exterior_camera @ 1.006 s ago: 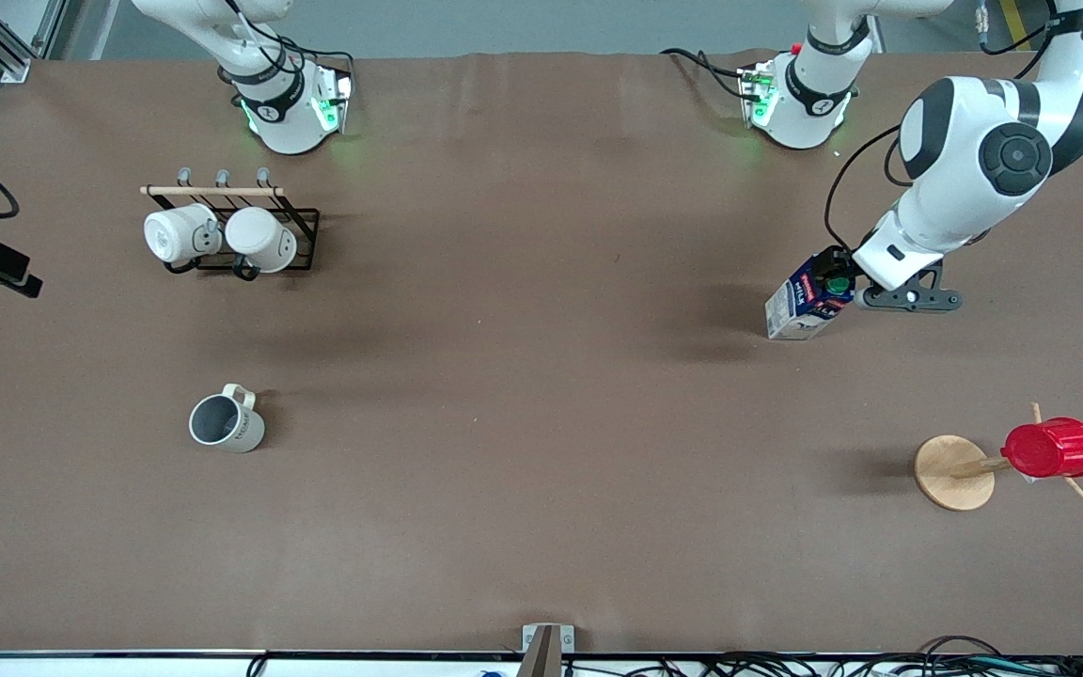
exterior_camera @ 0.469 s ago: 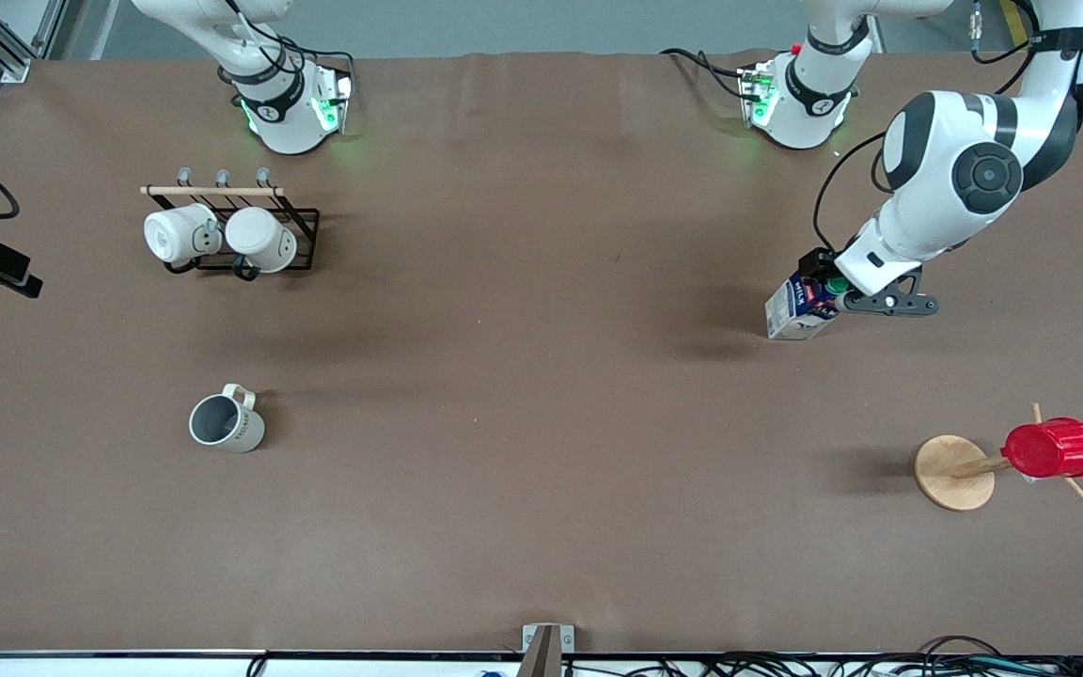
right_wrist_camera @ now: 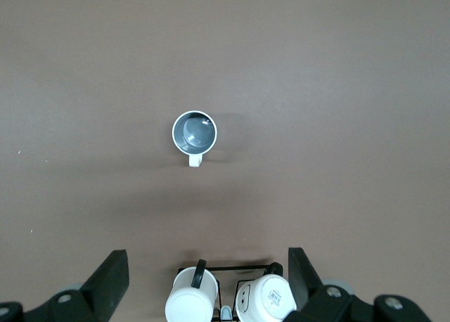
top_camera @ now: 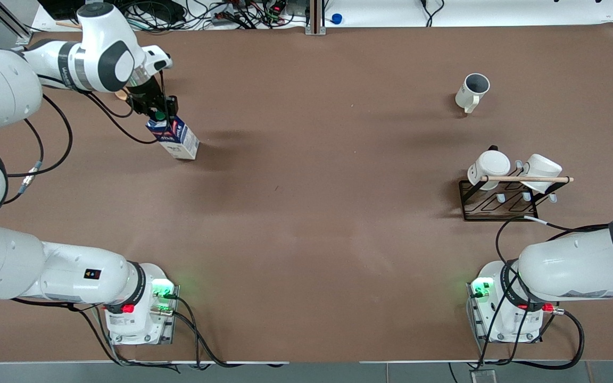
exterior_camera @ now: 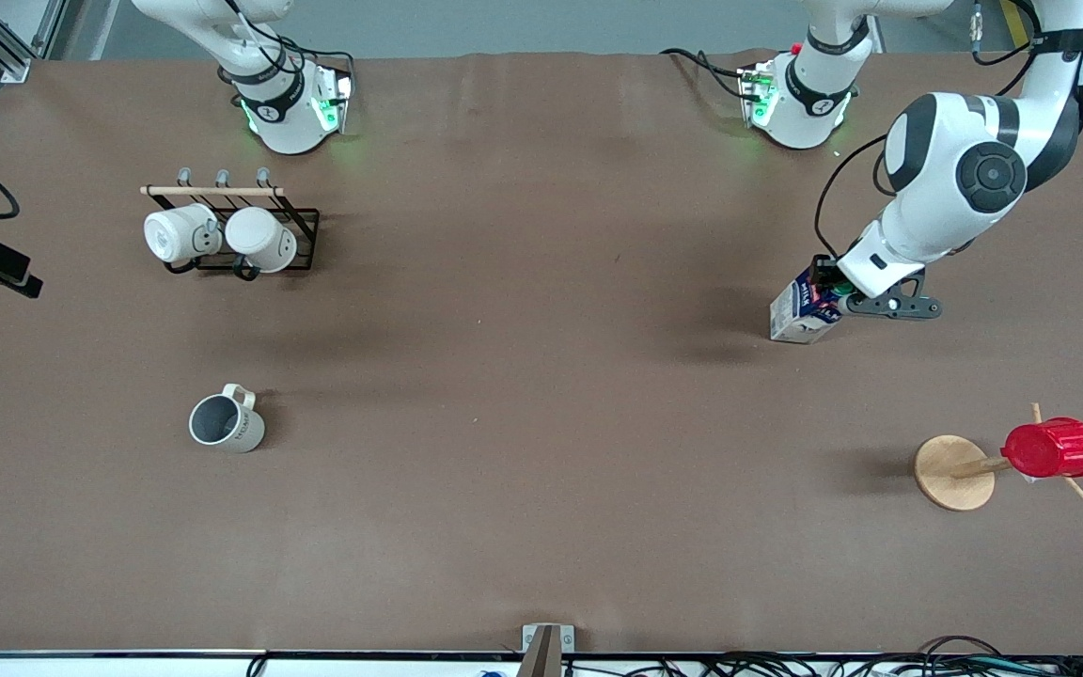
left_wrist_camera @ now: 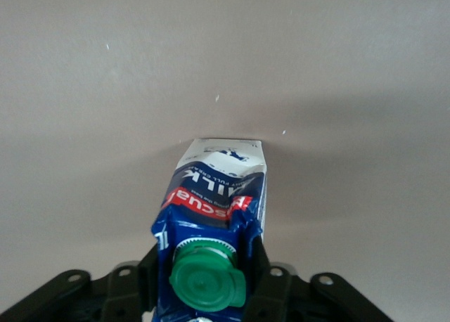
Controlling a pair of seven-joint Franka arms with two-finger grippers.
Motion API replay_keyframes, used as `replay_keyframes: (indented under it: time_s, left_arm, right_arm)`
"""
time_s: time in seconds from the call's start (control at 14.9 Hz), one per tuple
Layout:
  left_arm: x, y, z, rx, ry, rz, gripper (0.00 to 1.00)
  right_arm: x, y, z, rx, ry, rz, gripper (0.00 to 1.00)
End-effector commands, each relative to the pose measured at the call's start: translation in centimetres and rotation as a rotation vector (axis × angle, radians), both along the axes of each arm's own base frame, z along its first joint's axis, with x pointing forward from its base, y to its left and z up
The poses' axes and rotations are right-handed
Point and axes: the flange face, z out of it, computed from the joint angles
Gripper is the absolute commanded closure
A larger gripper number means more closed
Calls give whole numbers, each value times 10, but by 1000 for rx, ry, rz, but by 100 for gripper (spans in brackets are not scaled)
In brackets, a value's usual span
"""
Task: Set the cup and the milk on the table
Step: 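Lift the carton with the left gripper while the right gripper reaches the mug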
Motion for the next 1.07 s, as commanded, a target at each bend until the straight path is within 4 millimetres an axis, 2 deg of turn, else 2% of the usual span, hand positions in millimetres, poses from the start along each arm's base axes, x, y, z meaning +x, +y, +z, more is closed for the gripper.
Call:
replay_keyframes:
  time_s: [0.0,0.07,0.13,0.27,0.34,0.54,0.6,0.8,1.01]
  left_arm:
    - [20,-8,30,-16,-58,-11,90]
    - [30,-15,41,-17,-61,-11,90]
    - [41,-30,53,-19,-48,-29,90]
    - [68,-79,74,-13,11,-7,90]
    - [79,-109,77,-6,46,8,90]
    - [95,-188,84,15,86,67,90]
    - [96,-208,81,15,81,92,90]
    - [81,-290,60,26,85,122,90]
    - [66,-350,33,38,90,153,90]
  right_arm:
    - [-3,-2,-1,7,-3,3,0]
    - [-3,-2,-1,8,-3,4,0]
    - [-3,-3,-1,7,-3,3,0]
    - [-3,-2,-1,8,-3,4,0]
    - [-3,-2,-1,8,-3,4,0]
    - [-3,-2,-1,8,-3,4,0]
    - [-3,-2,-1,8,-5,4,0]
    - [-3,-2,-1,8,-3,4,0]
    - [-3,-2,-1,8,-5,4,0]
